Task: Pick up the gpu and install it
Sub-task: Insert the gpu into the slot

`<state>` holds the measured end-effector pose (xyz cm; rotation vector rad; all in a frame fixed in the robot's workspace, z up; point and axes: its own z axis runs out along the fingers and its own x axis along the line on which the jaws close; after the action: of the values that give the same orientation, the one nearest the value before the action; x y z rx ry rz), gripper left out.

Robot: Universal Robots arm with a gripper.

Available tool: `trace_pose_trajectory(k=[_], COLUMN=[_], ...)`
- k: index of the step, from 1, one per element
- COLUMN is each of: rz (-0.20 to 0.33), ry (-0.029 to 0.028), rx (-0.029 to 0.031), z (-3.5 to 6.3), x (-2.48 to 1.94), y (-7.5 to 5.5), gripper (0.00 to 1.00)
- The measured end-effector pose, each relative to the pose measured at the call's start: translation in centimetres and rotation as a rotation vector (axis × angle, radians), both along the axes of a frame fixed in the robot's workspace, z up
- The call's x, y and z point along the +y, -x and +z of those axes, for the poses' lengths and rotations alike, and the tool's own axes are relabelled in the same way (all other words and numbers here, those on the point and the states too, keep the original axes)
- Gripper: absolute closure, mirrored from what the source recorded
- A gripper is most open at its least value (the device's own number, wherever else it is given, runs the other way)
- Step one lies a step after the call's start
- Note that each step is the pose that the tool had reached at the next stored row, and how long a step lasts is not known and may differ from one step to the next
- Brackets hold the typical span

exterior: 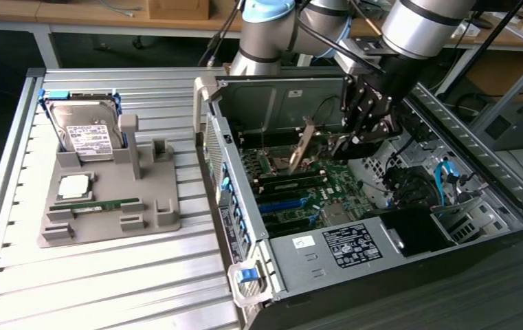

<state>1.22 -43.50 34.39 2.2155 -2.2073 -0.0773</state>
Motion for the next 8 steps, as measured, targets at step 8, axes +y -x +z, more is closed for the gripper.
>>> trace_pose_trajectory(k=[8], rz=[0.0], ry=[0.0], rx=[0.0], z=[-0.63], x=[-0.02], y=[0.92], gripper=[0.73])
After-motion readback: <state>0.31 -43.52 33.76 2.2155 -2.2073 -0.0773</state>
